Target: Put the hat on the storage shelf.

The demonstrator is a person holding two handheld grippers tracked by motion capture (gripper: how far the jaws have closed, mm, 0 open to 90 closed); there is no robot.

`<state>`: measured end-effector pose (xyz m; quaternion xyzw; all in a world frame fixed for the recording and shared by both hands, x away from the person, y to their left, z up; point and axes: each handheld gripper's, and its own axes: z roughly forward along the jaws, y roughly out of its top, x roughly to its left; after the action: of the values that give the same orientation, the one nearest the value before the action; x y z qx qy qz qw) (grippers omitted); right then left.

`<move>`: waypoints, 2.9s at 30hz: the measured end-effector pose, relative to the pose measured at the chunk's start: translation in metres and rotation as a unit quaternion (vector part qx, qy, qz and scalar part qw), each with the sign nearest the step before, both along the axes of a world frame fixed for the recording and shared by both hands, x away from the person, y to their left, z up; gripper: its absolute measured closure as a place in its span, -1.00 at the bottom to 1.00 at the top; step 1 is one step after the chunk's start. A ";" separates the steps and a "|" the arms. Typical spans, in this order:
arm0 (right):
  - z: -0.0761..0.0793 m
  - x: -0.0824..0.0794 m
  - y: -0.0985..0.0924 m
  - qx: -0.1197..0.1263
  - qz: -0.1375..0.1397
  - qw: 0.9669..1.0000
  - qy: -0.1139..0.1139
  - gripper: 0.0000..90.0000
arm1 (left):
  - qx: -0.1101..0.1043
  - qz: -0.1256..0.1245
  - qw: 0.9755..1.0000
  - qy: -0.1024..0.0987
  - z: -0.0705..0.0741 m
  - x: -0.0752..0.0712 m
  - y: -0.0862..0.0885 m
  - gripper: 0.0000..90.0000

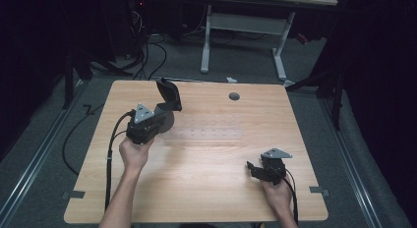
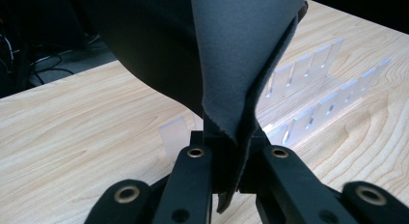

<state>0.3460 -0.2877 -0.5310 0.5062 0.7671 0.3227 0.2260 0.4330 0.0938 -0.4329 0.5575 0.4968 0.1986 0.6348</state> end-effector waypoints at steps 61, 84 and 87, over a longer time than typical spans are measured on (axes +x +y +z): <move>0.000 0.000 0.000 0.001 0.000 1.000 0.001 -0.25 | -0.033 0.003 0.999 0.040 -0.020 -0.004 0.000 0.67; 0.000 0.000 0.000 0.001 0.000 1.000 0.001 -0.25 | -0.045 0.011 0.998 0.046 -0.011 -0.020 0.019 0.05; 0.000 0.000 0.000 0.001 0.000 1.000 0.001 -0.25 | -0.049 0.012 0.998 0.047 -0.012 -0.024 0.023 0.04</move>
<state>0.3456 -0.2874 -0.5309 0.5070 0.7667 0.3232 0.2248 0.4091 0.1172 -0.4447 0.5284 0.5421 0.1555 0.6346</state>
